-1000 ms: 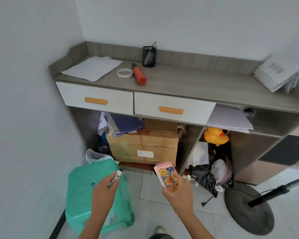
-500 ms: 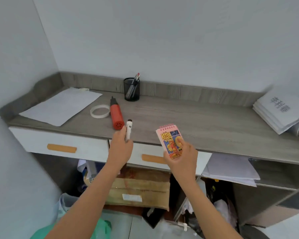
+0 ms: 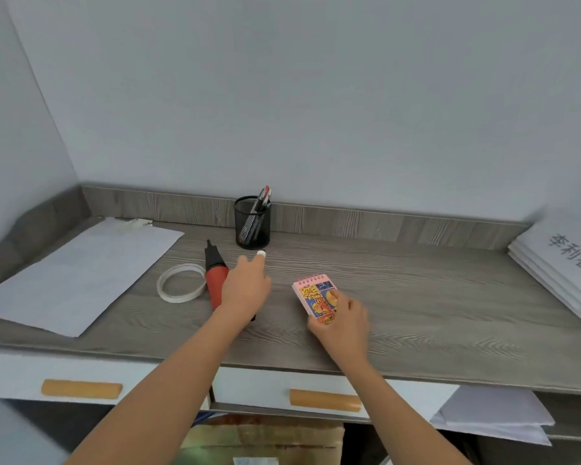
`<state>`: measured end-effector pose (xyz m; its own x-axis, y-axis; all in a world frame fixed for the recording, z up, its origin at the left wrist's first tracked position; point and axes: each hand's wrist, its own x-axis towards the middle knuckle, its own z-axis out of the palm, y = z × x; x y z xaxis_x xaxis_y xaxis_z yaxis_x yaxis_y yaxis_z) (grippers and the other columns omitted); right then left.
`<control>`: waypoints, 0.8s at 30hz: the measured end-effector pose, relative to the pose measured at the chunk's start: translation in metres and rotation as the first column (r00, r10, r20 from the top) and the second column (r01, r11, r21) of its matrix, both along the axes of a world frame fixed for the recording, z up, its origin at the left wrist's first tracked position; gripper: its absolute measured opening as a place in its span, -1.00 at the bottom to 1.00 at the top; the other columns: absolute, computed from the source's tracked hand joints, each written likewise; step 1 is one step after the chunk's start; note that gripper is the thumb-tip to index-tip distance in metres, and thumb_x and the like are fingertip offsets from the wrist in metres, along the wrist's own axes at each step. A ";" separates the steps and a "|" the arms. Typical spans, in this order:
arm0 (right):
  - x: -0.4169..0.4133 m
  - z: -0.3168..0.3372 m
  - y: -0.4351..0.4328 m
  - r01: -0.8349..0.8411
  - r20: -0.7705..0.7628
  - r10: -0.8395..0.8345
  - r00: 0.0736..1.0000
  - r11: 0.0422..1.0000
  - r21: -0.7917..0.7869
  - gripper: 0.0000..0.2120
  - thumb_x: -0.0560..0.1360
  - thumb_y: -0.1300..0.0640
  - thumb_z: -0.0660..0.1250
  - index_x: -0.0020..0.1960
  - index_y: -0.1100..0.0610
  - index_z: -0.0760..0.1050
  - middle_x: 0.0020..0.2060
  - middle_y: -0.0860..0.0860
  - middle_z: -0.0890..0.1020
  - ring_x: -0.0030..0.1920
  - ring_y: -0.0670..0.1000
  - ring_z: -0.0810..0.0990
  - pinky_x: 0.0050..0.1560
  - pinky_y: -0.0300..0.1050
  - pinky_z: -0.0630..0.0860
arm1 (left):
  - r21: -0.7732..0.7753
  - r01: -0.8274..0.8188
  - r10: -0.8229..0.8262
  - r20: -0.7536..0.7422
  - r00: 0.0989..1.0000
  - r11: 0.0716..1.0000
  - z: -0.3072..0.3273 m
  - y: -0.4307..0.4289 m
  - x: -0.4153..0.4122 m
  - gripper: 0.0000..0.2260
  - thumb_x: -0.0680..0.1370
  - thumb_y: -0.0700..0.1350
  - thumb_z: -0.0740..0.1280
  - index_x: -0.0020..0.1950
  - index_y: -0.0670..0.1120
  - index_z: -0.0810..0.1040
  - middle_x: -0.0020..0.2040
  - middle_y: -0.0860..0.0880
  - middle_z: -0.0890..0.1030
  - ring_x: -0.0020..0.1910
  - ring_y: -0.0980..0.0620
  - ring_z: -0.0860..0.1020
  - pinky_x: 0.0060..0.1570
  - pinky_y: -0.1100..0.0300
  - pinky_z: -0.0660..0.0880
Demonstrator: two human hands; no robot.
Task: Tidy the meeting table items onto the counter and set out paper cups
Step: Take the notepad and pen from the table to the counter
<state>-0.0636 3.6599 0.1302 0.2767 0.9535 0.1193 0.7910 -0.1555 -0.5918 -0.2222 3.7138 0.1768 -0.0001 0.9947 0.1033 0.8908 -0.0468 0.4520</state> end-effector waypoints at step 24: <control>-0.012 -0.010 0.079 -0.058 0.052 0.061 0.997 0.997 -0.054 -0.39 0.35 -0.11 0.34 0.34 0.03 0.28 0.33 0.14 0.31 0.33 0.15 0.26 0.31 0.03 0.22 | -0.005 -0.114 0.103 -0.405 0.909 0.993 -0.017 0.046 0.022 -0.73 0.54 -0.10 0.15 0.18 -0.18 0.42 0.18 -0.16 0.53 0.16 -0.18 0.50 -0.01 0.06 0.44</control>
